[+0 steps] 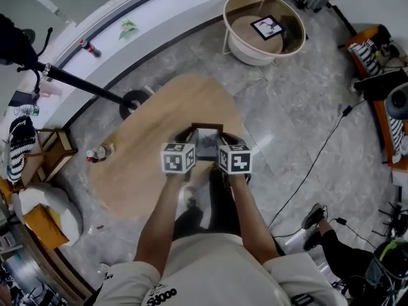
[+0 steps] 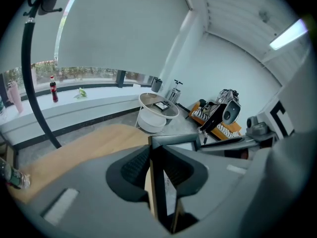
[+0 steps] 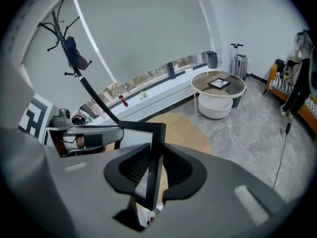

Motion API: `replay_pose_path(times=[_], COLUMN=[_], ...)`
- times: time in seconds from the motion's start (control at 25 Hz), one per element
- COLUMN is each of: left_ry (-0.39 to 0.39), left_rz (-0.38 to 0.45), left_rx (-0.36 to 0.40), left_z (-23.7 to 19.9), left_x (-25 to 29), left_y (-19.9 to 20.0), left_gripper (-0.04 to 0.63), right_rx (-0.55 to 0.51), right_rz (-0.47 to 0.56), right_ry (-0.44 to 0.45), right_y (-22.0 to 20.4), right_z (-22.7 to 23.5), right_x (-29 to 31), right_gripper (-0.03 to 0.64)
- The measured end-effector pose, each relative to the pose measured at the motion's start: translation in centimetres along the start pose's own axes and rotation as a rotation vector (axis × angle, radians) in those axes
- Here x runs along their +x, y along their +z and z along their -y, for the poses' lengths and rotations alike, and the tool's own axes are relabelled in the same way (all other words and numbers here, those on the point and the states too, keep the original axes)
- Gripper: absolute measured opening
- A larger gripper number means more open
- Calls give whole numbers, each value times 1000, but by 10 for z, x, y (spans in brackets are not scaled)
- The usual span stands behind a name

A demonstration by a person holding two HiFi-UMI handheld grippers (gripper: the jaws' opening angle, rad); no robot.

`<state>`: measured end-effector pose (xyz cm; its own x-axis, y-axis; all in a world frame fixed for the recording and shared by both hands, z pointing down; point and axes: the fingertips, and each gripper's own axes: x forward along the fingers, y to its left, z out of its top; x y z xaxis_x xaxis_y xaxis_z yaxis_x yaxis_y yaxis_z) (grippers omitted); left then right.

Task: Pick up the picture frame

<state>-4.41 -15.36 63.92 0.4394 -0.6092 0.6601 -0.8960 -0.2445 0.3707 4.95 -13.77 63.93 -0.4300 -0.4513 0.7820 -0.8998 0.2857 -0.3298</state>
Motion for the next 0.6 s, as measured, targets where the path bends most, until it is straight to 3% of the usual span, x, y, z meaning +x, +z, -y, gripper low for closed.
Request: replay_pose_path(times=[0.6], left_ry=[-38], left_rz=[202], left_rx=[89], left_z=[44], left_x=[-141], left_y=[28], left_gripper=[81], right_rx=[-69], right_rz=[196], right_ry=[-14], right_y=[6], right_z=[-86], right_x=[-125], right_gripper=[83])
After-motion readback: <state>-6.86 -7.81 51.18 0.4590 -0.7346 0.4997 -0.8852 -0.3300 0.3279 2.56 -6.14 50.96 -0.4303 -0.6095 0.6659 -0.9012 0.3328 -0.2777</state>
